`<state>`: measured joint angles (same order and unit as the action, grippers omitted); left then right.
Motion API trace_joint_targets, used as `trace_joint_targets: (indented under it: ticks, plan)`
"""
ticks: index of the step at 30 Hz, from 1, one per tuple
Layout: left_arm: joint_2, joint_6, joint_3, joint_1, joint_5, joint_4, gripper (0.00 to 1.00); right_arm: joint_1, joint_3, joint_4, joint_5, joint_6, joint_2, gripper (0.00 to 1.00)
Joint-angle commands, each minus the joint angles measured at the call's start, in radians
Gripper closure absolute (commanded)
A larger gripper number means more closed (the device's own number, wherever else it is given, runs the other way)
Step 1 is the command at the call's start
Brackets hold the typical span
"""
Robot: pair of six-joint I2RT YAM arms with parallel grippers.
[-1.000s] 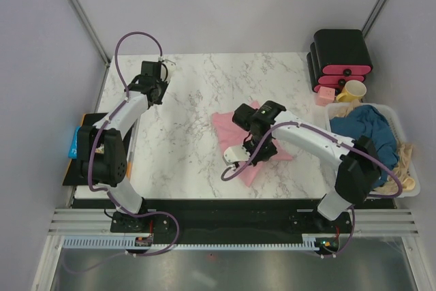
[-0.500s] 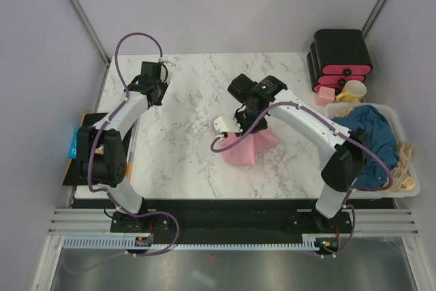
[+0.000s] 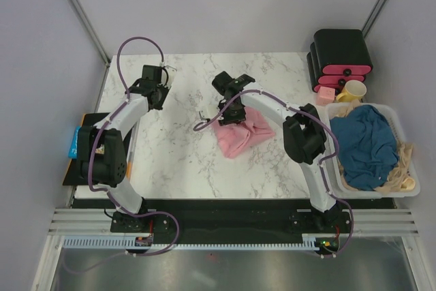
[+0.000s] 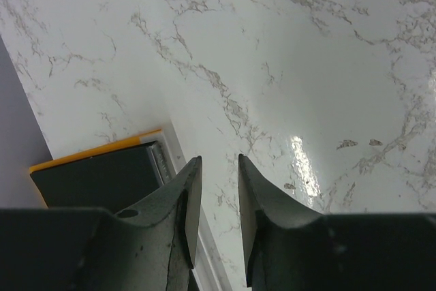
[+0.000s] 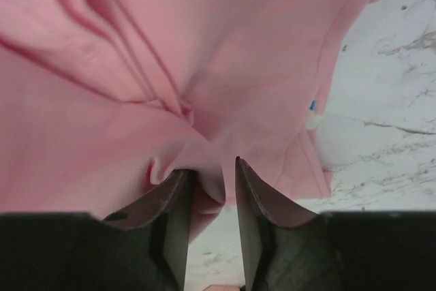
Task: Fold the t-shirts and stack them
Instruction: Fold the long partially folded tshirt into a neat square
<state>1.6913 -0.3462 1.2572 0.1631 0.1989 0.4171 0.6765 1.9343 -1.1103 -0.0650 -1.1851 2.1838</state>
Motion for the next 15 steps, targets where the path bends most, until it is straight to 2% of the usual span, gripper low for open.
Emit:
trace_joint_targets:
  ticks: [1, 3, 7, 11, 15]
  plan:
    - [-0.018, -0.008, -0.012, -0.007, -0.024, -0.011, 0.65, -0.014, -0.003, 0.228, 0.033, 0.027, 0.027, 0.54]
    - [-0.016, -0.007, -0.013, -0.007, -0.027, -0.012, 0.64, -0.026, -0.05, 0.347, 0.088, 0.036, 0.037, 0.4]
    - [-0.013, -0.004, -0.022, -0.007, -0.036, -0.008, 0.64, -0.046, -0.092, 0.558, 0.18, 0.115, 0.038, 0.2]
    - [-0.013, 0.003, -0.035, -0.005, -0.042, -0.009, 0.64, -0.051, -0.161, 0.727, 0.24, 0.134, -0.036, 0.11]
    - [-0.005, 0.015, -0.035, -0.005, -0.049, -0.006, 0.64, -0.054, -0.173, 0.846, 0.35, 0.168, -0.074, 0.11]
